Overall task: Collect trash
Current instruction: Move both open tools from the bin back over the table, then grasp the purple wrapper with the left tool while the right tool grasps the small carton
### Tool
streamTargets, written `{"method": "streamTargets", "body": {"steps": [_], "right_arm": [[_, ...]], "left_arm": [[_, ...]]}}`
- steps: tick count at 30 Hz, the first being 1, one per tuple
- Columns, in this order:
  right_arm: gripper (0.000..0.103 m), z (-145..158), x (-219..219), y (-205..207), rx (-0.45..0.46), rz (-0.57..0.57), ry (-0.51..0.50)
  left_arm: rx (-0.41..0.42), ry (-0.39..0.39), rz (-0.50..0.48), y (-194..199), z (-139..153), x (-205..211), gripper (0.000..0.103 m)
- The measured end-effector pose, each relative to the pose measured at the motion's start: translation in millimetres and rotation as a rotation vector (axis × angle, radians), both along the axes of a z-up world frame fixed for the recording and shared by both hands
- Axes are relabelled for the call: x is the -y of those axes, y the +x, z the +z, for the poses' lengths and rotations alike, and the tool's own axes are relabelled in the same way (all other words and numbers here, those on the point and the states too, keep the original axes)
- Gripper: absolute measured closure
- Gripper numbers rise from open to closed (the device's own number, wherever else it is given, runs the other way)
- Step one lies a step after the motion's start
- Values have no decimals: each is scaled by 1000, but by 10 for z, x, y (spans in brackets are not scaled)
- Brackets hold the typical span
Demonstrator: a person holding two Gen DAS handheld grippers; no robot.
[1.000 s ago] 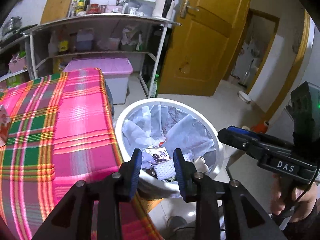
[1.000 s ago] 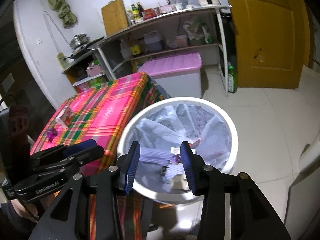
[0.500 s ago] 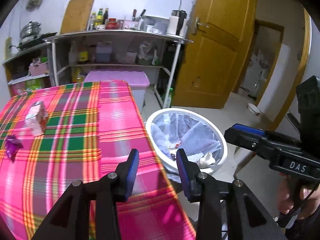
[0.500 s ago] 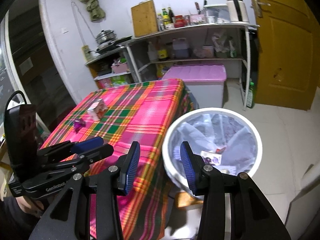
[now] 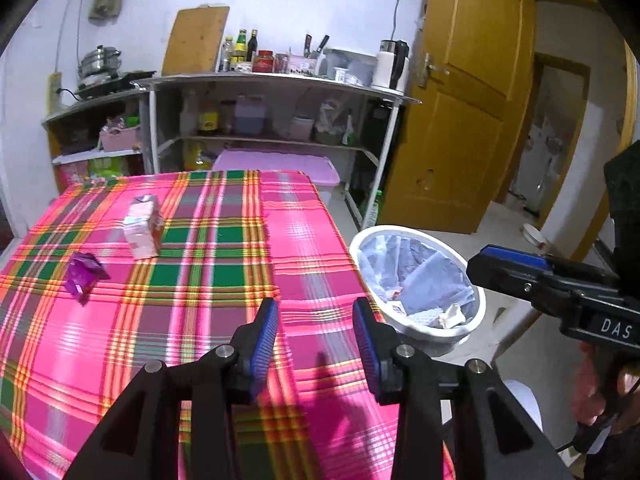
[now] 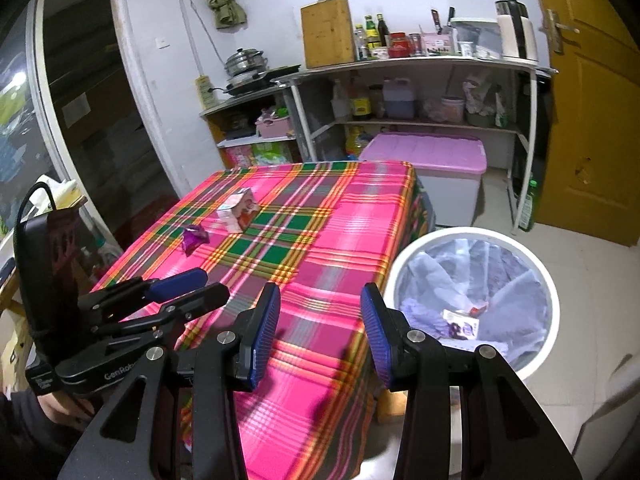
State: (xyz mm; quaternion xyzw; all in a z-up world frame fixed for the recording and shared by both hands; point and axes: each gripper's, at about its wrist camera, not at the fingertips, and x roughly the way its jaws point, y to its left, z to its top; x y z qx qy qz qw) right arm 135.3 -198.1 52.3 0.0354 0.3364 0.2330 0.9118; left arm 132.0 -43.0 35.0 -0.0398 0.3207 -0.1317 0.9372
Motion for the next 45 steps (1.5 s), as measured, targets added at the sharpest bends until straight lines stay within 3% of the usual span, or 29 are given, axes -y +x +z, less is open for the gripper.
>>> {"method": "streamTargets", "body": {"steps": [15, 18, 20, 23, 34, 45], "right_arm": [[60, 64, -486, 272, 22, 72, -37], [51, 63, -617, 355, 21, 94, -46], [51, 62, -708, 418, 17, 110, -50], [51, 52, -859, 513, 15, 134, -61], [51, -81, -1437, 897, -1, 209, -116], [51, -303, -1923, 1295, -34, 245, -164]], "left_arm": [[27, 11, 120, -45, 91, -525, 65], [21, 10, 149, -15, 60, -698, 65], [15, -1, 166, 28, 41, -832, 64], [16, -5, 208, 81, 10, -1059, 57], [-9, -16, 335, 268, -134, -1778, 55], [-24, -23, 362, 388, -239, -2058, 55]]}}
